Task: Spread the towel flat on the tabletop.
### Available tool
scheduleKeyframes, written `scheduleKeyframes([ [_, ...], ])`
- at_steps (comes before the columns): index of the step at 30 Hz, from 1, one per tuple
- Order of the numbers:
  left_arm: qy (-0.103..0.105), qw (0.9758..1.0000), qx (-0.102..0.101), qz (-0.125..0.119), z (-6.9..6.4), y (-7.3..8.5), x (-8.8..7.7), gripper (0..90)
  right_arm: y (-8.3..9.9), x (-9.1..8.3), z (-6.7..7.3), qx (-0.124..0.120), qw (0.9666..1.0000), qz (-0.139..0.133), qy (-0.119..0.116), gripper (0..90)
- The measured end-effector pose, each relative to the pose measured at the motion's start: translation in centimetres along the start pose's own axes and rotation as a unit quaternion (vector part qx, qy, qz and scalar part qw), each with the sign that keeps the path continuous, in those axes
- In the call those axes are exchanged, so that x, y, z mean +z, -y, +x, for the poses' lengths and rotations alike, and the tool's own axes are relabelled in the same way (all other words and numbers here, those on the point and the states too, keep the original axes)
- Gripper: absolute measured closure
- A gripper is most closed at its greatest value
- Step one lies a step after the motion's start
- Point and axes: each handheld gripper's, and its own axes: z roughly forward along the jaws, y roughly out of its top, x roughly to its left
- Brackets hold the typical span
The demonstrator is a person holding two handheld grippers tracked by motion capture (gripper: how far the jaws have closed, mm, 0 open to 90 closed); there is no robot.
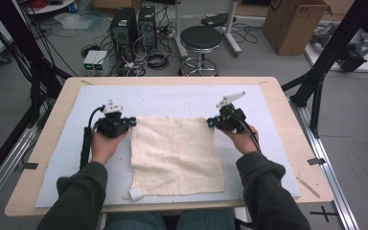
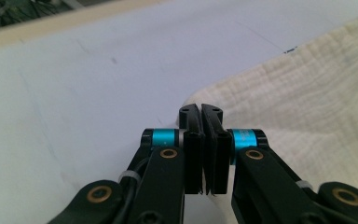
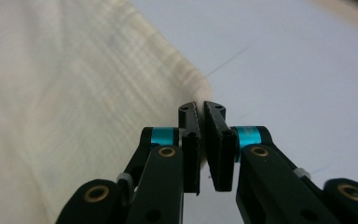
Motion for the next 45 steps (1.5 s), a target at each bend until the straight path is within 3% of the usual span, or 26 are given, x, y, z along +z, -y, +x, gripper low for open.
scheduleKeyframes([
  [1, -0.015, 0.9998, 0.012, 0.005, 0.3, -0.9, 0.9, 84.0, -1.0, 0.4, -1.2, 0.016, 0.9996, -0.004, 0.025, 74.2],
  [2, -0.036, 0.9992, 0.015, 0.013, 0.5, -1.7, 1.6, 75.8, -1.9, 0.7, -2.3, 0.039, 0.9982, -0.012, 0.045, 64.8],
  [3, -0.033, 0.9993, 0.007, 0.016, 0.6, -2.0, 1.8, 66.4, -2.6, 0.8, -3.2, 0.063, 0.9965, -0.018, 0.052, 64.9],
  [4, -0.022, 0.9997, 0.001, 0.009, 0.6, -2.2, 1.9, 64.6, -2.8, 0.9, -3.4, 0.065, 0.996, -0.02, 0.057, 64.4],
  [5, -0.016, 0.9998, 0.008, 0.006, 0.6, -2.1, 1.9, 64.6, -3.0, 0.9, -3.5, 0.061, 0.9958, -0.018, 0.065, 63.0],
  [6, -0.015, 0.9997, 0.015, 0.013, 0.5, -2.0, 1.8, 64.4, -3.0, 1.0, -3.4, 0.057, 0.9962, -0.016, 0.064, 61.8],
  [9, 0.009, 0.9999, 0.006, 0.005, 0.5, -1.3, 1.2, 62.3, -2.3, 1.0, -3.0, 0.047, 0.9978, 0.003, 0.047, 59.5],
  [11, 0.028, 0.9995, 0.007, 0.012, 0.3, -0.8, 0.7, 61.6, -1.5, 0.6, -2.5, 0.046, 0.9984, -0.006, 0.032, 58.3],
  [14, 0.048, 0.9988, 0.008, -0.007, -0.4, 0.4, -0.5, 60.5, -0.2, -0.1, -1.3, 0.037, 0.9991, -0.015, 0.013, 56.9],
  [17, 0.063, 0.9978, 0.023, -0.003, -1.2, 1.7, -1.6, 58.8, 1.0, -0.9, -0.1, 0.022, 0.9996, -0.019, -0.002, 55.4],
  [19, 0.073, 0.997, 0.022, -0.011, -1.9, 2.5, -2.6, 57.9, 1.9, -1.5, 0.8, 0.022, 0.9993, -0.027, -0.016, 53.5],
  [22, 0.085, 0.9957, 0.036, -0.013, -3.0, 3.6, -4.0, 55.2, 2.7, -2.2, 2.1, 0.021, 0.9983, -0.009, -0.053, 50.5],
  [24, 0.094, 0.9944, 0.047, -0.012, -3.7, 4.3, -4.9, 54.1, 3.6, -2.9, 3.5, -0.006, 0.9983, -0.037, -0.045, 51.4],
  [29, 0.117, 0.9911, 0.062, -0.013, -4.8, 6.3, -7.0, 52.3, 5.6, -3.7, 6.0, -0.016, 0.9968, -0.04, -0.068, 50.7],
  [31, 0.124, 0.9897, 0.071, -0.001, -5.2, 7.0, -7.7, 50.8, 6.6, -3.9, 6.8, -0.024, 0.9961, -0.042, -0.074, 50.5],
  [33, 0.136, 0.9887, 0.06, -0.013, -5.6, 8.0, -8.4, 49.4, 7.5, -4.0, 7.5, -0.024, 0.9956, -0.039, -0.082, 50.6],
  [35, 0.143, 0.9875, 0.066, -0.004, -6.0, 8.6, -8.7, 48.9, 8.2, -3.8, 7.9, -0.03, 0.9951, -0.031, -0.089, 50.5],
  [41, 0.173, 0.9817, 0.079, 0.015, -6.9, 10.1, -9.2, 48.3, 9.5, -4.1, 9.6, -0.054, 0.993, -0.018, -0.103, 52.5],
  [45, 0.207, 0.9737, 0.089, 0.031, -7.4, 10.5, -9.2, 51.6, 10.1, -4.4, 10.0, -0.05, 0.9914, -0.013, -0.12, 56.4],
])
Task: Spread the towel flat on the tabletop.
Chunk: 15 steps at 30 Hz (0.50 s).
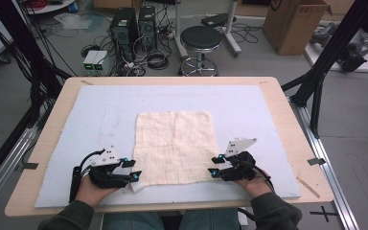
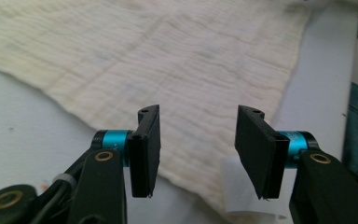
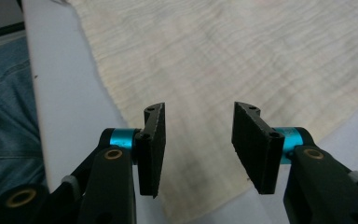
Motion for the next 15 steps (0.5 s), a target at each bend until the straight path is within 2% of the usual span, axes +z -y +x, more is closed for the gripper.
scheduleKeyframes([
  [5, 0.018, 0.9993, 0.001, 0.033, 0.0, 0.5, 0.8, 52.4, 0.4, 0.5, 0.5, -0.004, 0.9996, 0.022, -0.015, 58.7],
  [7, 0.019, 0.9986, 0.009, 0.049, -0.1, 0.7, 1.1, 52.5, 0.4, 1.0, 0.6, -0.009, 0.9992, 0.034, -0.022, 59.5],
  [10, 0.015, 0.9987, 0.01, 0.047, 0.0, 0.8, 1.1, 56.6, 0.4, 1.6, 0.8, -0.013, 0.9982, 0.052, -0.026, 61.5],
  [12, 0.008, 0.9987, 0.013, 0.048, 0.1, 0.8, 1.1, 62.4, 0.4, 1.7, 1.0, -0.019, 0.9983, 0.051, -0.019, 63.6],
  [15, -0.002, 0.9986, 0.019, 0.049, 0.2, 0.9, 1.0, 70.7, 0.4, 1.7, 0.8, -0.011, 0.9985, 0.049, -0.021, 67.3],
])
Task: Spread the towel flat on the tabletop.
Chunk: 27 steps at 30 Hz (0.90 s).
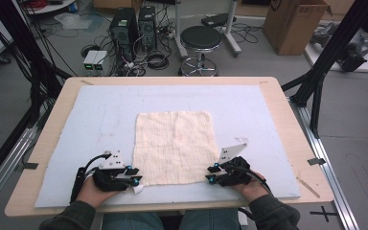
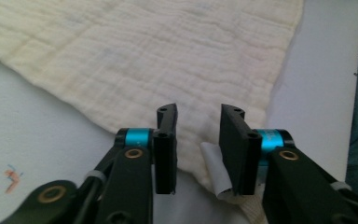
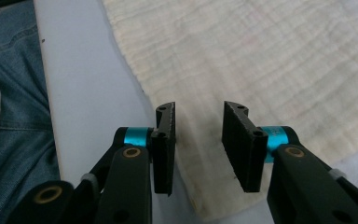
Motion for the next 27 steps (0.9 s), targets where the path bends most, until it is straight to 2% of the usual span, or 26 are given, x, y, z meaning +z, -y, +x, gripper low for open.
scheduleKeyframes([
  [6, -0.013, 0.9999, 0.001, 0.003, 0.1, 0.0, 0.0, 85.6, 0.0, 0.1, 0.0, 0.004, 0.9999, -0.001, -0.012, 79.9],
  [8, -0.015, 0.9999, 0.001, 0.004, 0.0, -0.1, -0.1, 87.8, 0.0, 0.1, -0.1, 0.007, 0.9997, -0.002, -0.021, 83.5],
  [12, -0.016, 0.9999, 0.002, 0.005, 0.0, 0.0, -0.2, 88.7, -0.1, 0.1, 0.0, 0.012, 0.9996, 0.0, -0.027, 86.7],
  [17, -0.022, 0.9997, 0.007, 0.004, -0.3, 0.1, -0.6, 88.9, -0.1, 0.0, 0.1, 0.016, 0.9994, -0.003, -0.029, 87.0],
  [27, -0.019, 0.9998, 0.009, -0.003, -0.8, 0.4, -1.5, 89.1, -0.1, -0.1, 0.7, 0.019, 0.999, -0.008, -0.04, 87.0],
])
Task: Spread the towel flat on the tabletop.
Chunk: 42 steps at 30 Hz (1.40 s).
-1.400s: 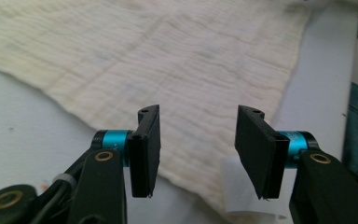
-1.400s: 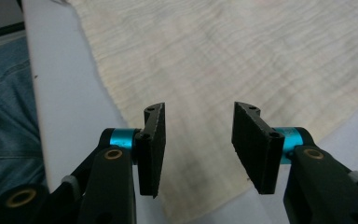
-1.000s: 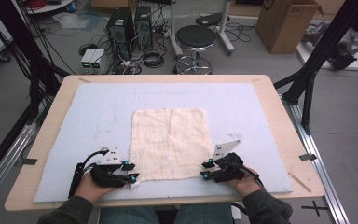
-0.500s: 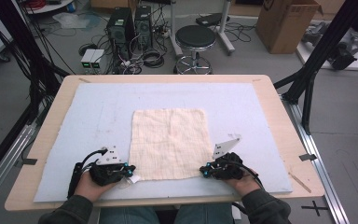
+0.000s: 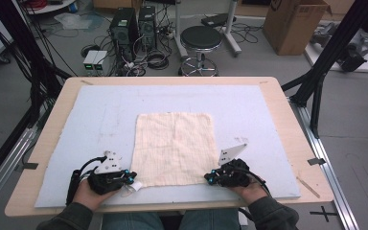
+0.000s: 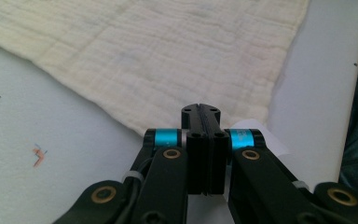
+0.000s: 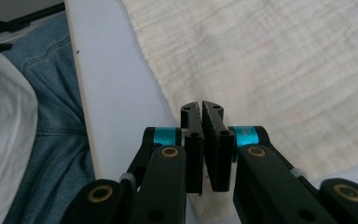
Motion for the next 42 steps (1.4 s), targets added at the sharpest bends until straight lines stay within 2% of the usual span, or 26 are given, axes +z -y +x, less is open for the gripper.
scheduleKeyframes([
  [6, 0.002, 1.0, -0.001, -0.001, -0.5, 0.3, -0.6, 89.1, 0.1, 0.1, 0.5, -0.002, 1.0, 0.002, -0.008, 86.7],
  [9, 0.013, 0.9999, -0.004, -0.005, -0.6, 0.4, -0.6, 88.4, 0.2, 0.0, 0.6, 0.002, 0.9999, 0.0, -0.011, 78.5],
  [12, 0.017, 0.9997, -0.01, -0.015, -0.5, 0.3, -0.6, 79.6, 0.2, -0.3, 0.5, 0.008, 0.9998, -0.014, -0.01, 72.3],
  [15, 0.017, 0.9994, -0.015, -0.027, -0.1, 0.2, -0.8, 74.0, 0.1, -0.6, 0.3, 0.009, 0.9995, -0.028, -0.004, 67.7],
  [23, 0.01, 0.998, -0.031, -0.054, 0.7, 0.0, -1.0, 67.2, 0.0, -1.4, -1.1, 0.033, 0.9972, -0.065, 0.02, 54.8],
  [27, 0.009, 0.9974, -0.034, -0.063, 0.9, -0.1, -1.0, 64.7, -0.2, -1.5, -1.8, 0.042, 0.9962, -0.07, 0.03, 49.8],
  [32, 0.003, 0.9974, -0.033, -0.064, 1.0, -0.3, -1.0, 62.8, -0.3, -1.3, -2.3, 0.059, 0.9952, -0.074, 0.026, 41.9],
  [34, 0.002, 0.9974, -0.031, -0.064, 1.1, -0.3, -1.0, 62.5, -0.4, -1.5, -2.3, 0.056, 0.9948, -0.076, 0.039, 39.9],
  [37, 0.001, 0.997, -0.036, -0.068, 1.2, -0.3, -1.0, 60.8, -0.4, -1.7, -2.4, 0.057, 0.9939, -0.084, 0.043, 36.4],
  [42, 0.006, 0.9962, -0.043, -0.076, 1.2, -0.8, -0.8, 51.8, -0.5, -1.8, -2.5, 0.057, 0.9931, -0.091, 0.048, 33.9],
])
